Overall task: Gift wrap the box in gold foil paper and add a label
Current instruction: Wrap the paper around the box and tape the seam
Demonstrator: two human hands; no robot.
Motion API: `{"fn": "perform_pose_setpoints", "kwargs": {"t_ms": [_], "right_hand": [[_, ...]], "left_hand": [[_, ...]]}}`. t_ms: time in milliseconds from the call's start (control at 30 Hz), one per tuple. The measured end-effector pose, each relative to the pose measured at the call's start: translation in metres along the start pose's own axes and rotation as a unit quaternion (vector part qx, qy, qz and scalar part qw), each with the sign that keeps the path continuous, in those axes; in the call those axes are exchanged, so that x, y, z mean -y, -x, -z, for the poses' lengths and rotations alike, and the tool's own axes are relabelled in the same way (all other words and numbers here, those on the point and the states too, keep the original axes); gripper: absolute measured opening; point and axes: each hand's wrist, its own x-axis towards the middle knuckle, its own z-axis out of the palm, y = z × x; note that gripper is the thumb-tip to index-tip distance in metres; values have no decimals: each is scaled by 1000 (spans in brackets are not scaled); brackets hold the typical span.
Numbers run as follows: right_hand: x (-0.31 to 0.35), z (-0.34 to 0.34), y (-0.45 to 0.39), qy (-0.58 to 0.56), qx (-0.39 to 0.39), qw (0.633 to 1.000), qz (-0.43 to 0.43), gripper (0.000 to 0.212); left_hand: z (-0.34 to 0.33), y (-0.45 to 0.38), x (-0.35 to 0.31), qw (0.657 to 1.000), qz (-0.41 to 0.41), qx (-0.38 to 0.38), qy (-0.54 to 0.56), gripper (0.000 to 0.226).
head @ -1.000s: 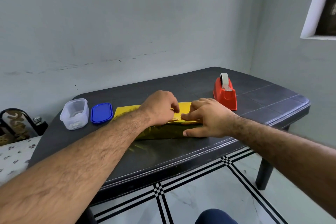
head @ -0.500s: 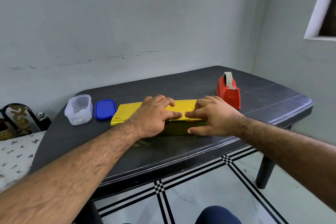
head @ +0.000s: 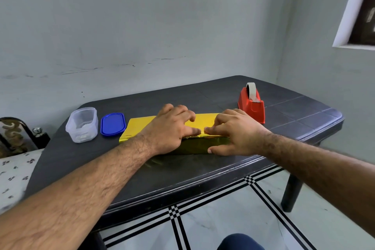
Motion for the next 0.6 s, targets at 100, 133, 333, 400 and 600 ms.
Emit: {"fn": "perform_pose_setpoints", "kwargs": {"t_ms": [100, 133, 333, 400, 600], "right_hand": [[-1, 1, 0, 7, 1, 1000, 2, 72], [-1, 1, 0, 1, -3, 1000, 3, 72], [-7, -6, -3, -49, -23, 999, 4, 75], [-10, -8, -3, -71, -23, 997, 6, 81], [-41, -14, 3, -271, -232, 924, -140, 51]], "left_hand": [[-1, -1, 7, 999, -30, -19, -22, 47], [0, -4, 6, 1000, -22, -19, -11, 48], [3, -17, 2, 993, 52, 50, 93, 58], [4, -23, 8, 986, 73, 12, 149, 58], [-5, -73, 12, 934, 161, -111, 300, 45]]}}
